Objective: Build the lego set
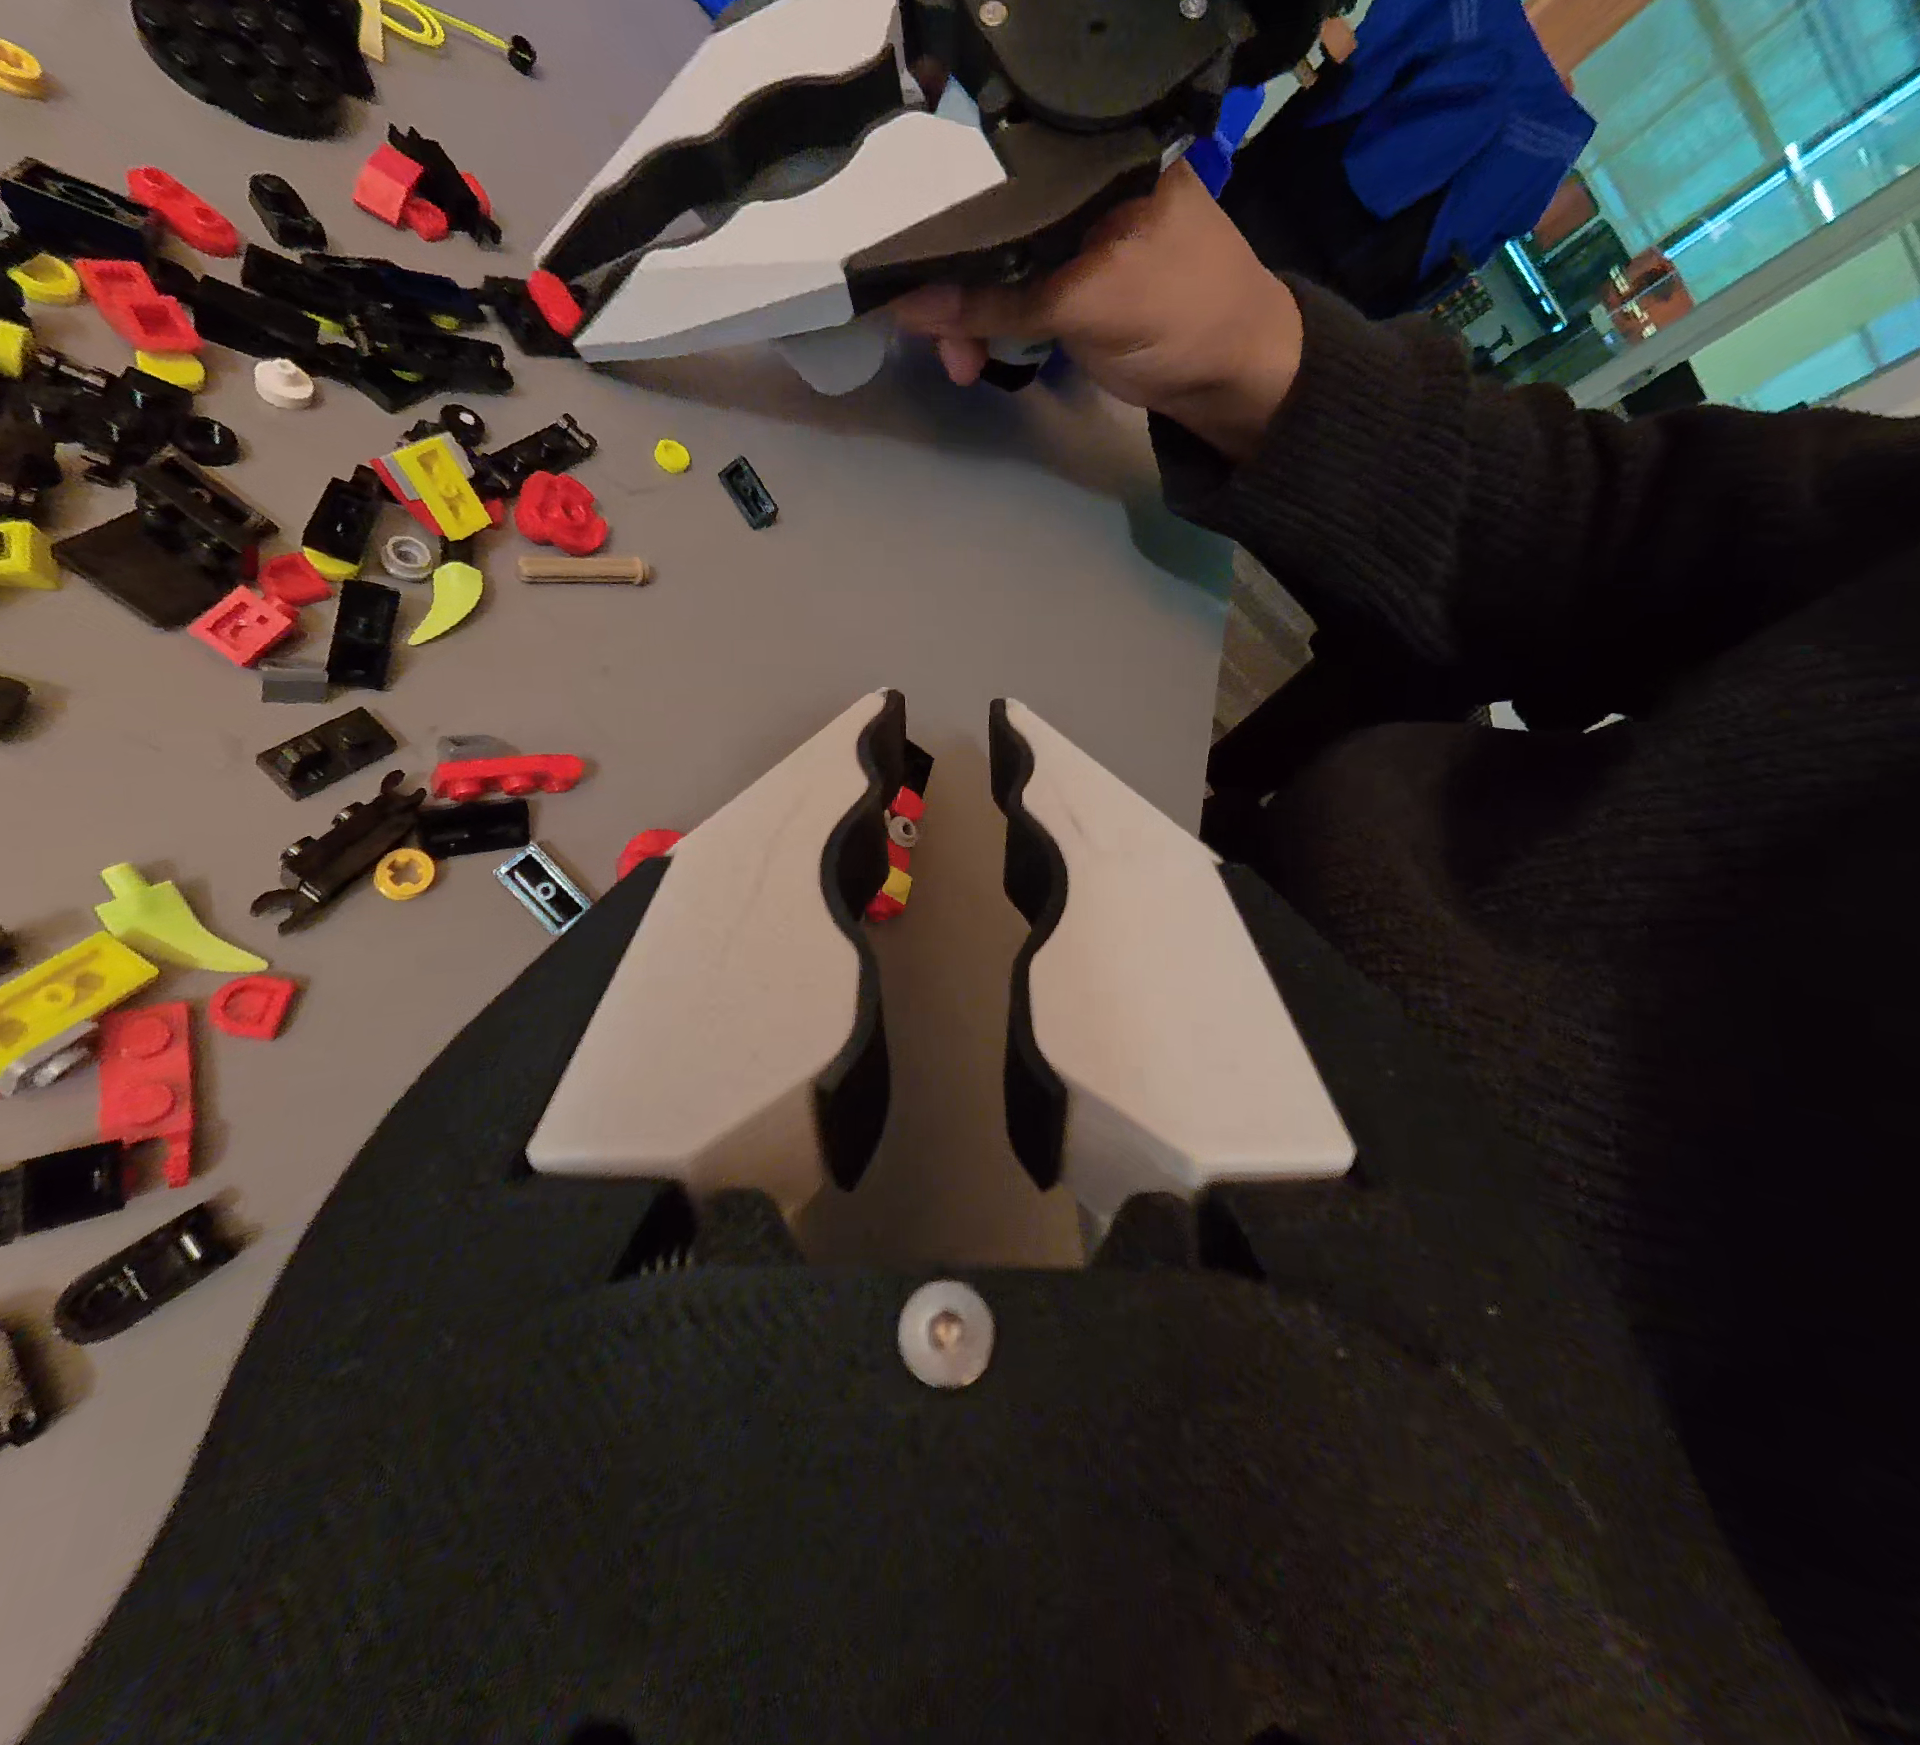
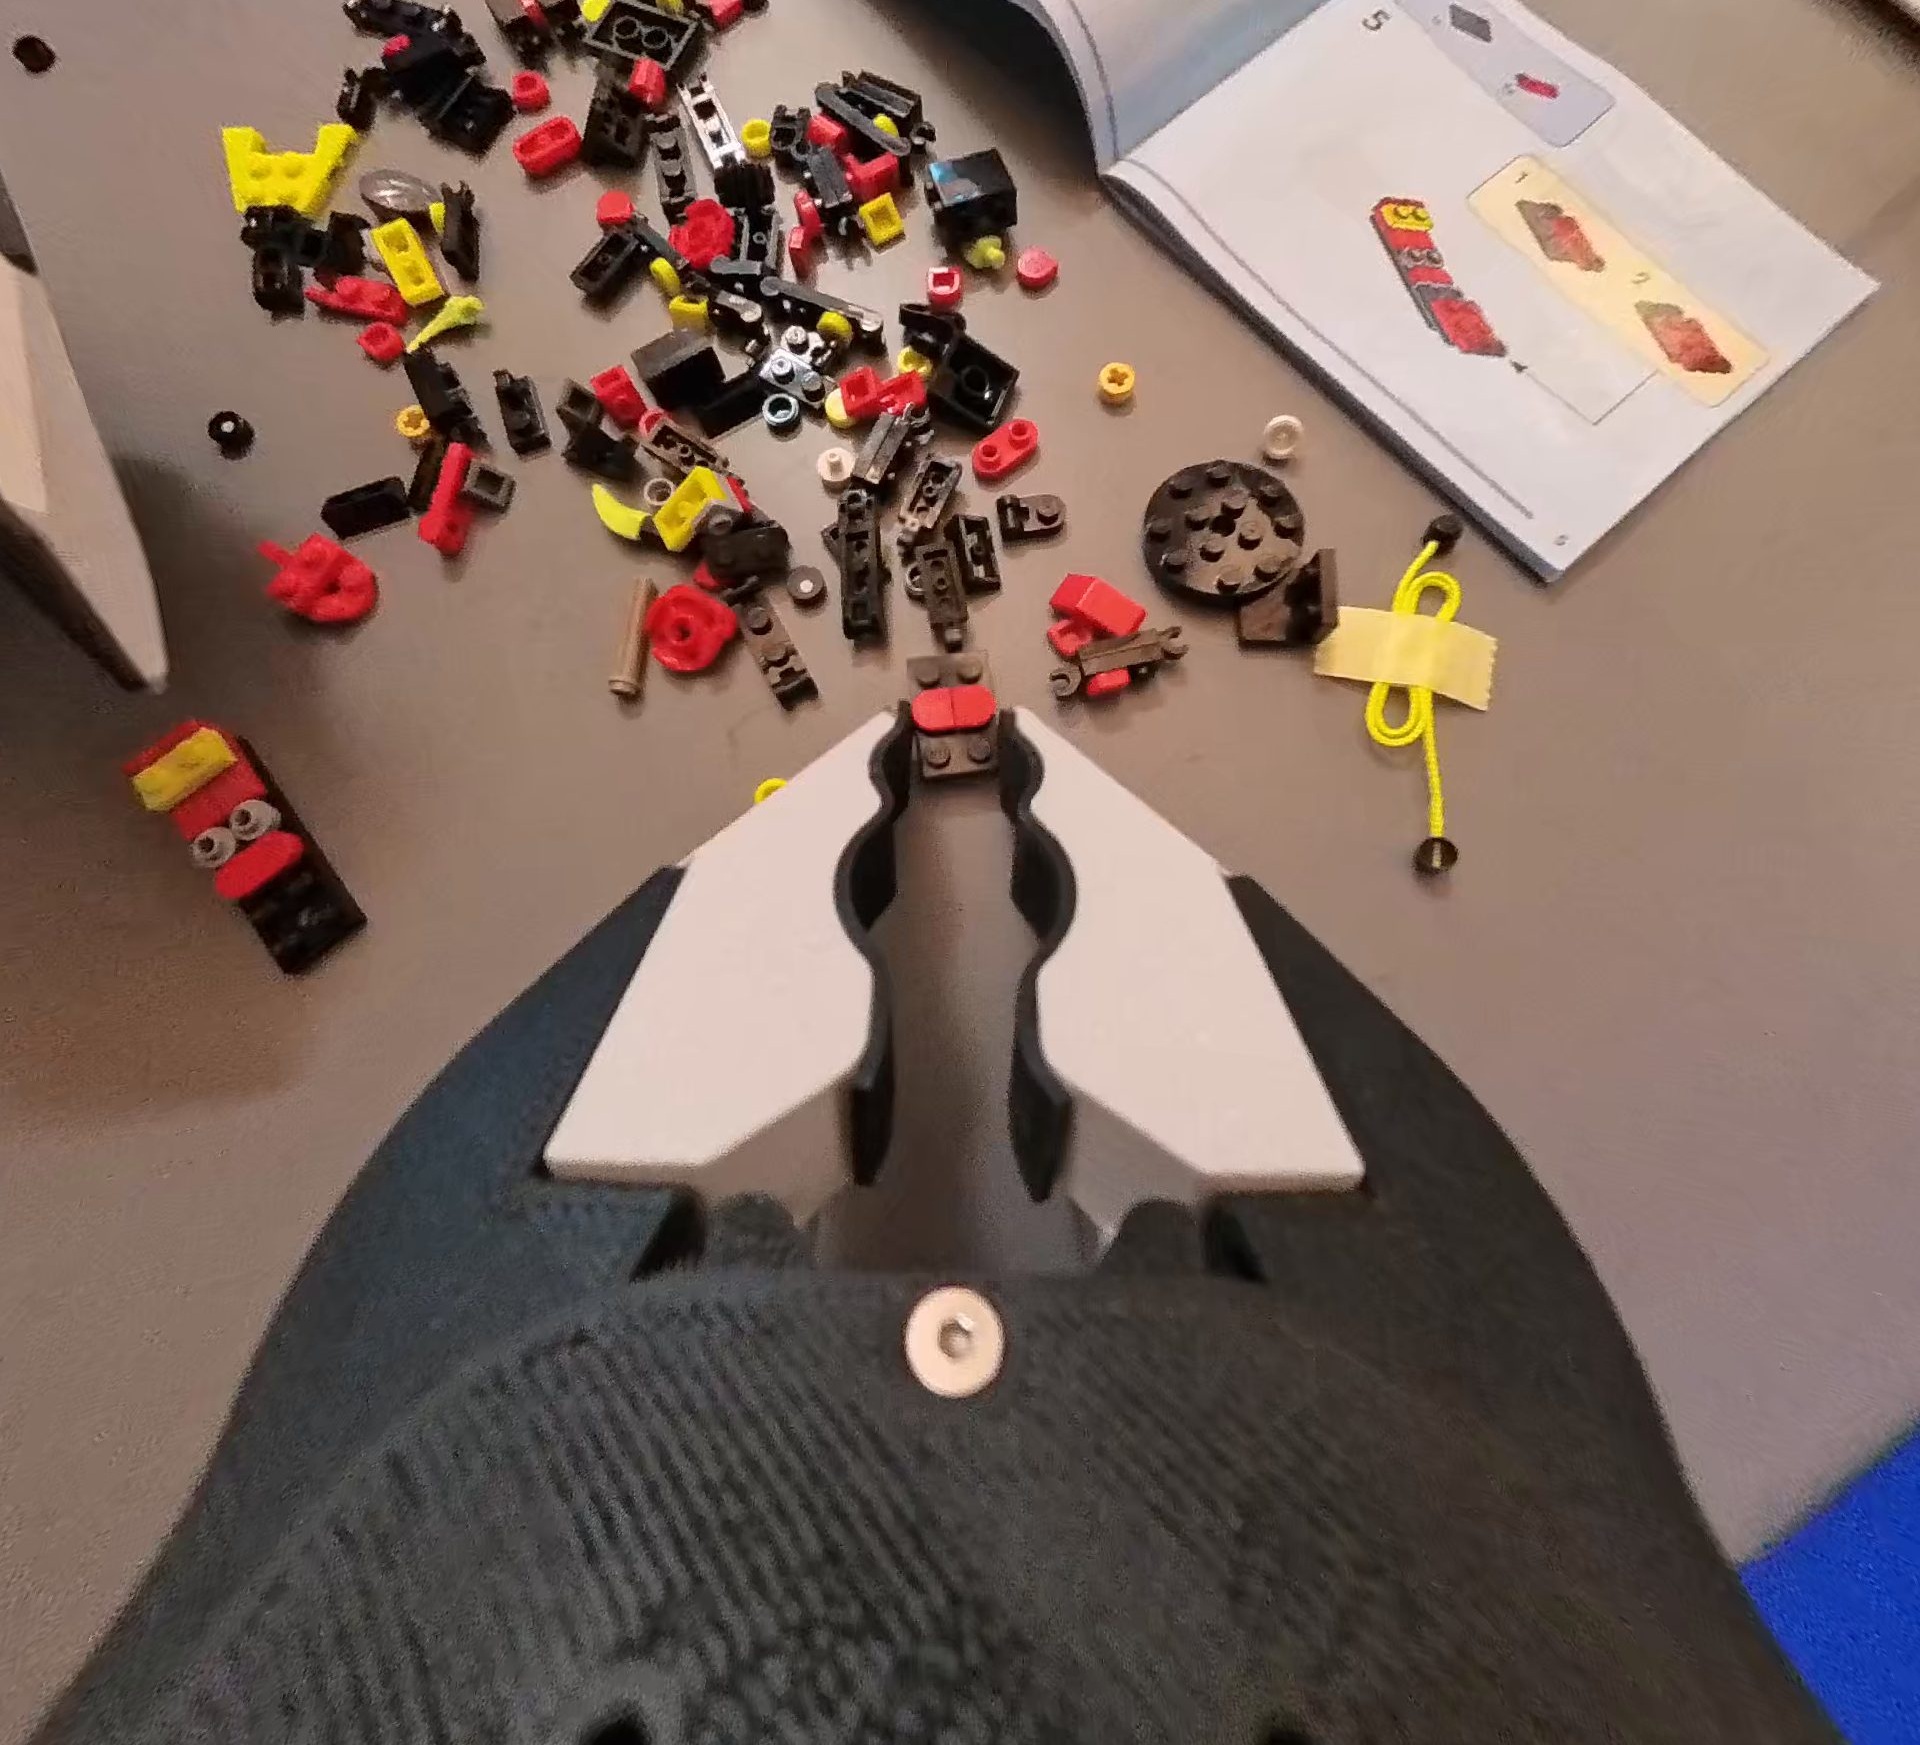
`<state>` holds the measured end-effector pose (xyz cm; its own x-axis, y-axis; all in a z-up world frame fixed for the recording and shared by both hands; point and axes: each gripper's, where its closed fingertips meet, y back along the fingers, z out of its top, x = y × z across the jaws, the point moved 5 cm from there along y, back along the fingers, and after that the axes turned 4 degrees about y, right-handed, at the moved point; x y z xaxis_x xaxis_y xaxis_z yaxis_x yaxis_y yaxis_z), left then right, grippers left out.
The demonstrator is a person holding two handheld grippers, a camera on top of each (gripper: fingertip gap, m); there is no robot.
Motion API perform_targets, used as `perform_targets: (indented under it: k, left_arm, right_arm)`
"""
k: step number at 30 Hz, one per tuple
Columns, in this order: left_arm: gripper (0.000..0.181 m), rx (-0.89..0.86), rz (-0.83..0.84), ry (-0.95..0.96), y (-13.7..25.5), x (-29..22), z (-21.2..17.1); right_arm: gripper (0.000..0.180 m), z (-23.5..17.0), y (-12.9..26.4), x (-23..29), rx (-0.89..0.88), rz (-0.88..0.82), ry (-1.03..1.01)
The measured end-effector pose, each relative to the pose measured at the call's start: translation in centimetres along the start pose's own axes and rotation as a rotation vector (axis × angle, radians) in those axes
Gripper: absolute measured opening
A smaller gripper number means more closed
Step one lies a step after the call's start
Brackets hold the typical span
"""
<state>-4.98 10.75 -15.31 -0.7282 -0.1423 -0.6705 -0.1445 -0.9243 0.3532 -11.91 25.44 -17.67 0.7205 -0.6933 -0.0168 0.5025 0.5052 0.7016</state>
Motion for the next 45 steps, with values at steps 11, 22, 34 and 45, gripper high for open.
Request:
perform_targets:
  k: [11, 22, 34, 45]
  left_arm:
    - [0.014, 0.014, 0.023, -0.031, 0.1, 0.0, -0.2]
    - [0.014, -0.032, 0.030, -0.003, 0.6, 0.6, 0.4]
    - [0.016, -0.026, 0.003, 0.039, 0.5, 0.7, 0.4]
    - [0.017, -0.020, 0.005, 0.047, 0.4, 0.9, 0.3]
  right_arm:
    - [0.014, 0.0, 0.8, 0.3, -0.020, -0.019, 0.016]
    - [0.014, -0.8, 0.5, 0.5, 0.019, -0.005, 0.027]
    - [0.015, -0.7, 0.4, 0.1, 0.009, -0.014, 0.028]
    - [0.015, -0.4, 0.6, 0.5, -0.006, -0.017, 0.052]
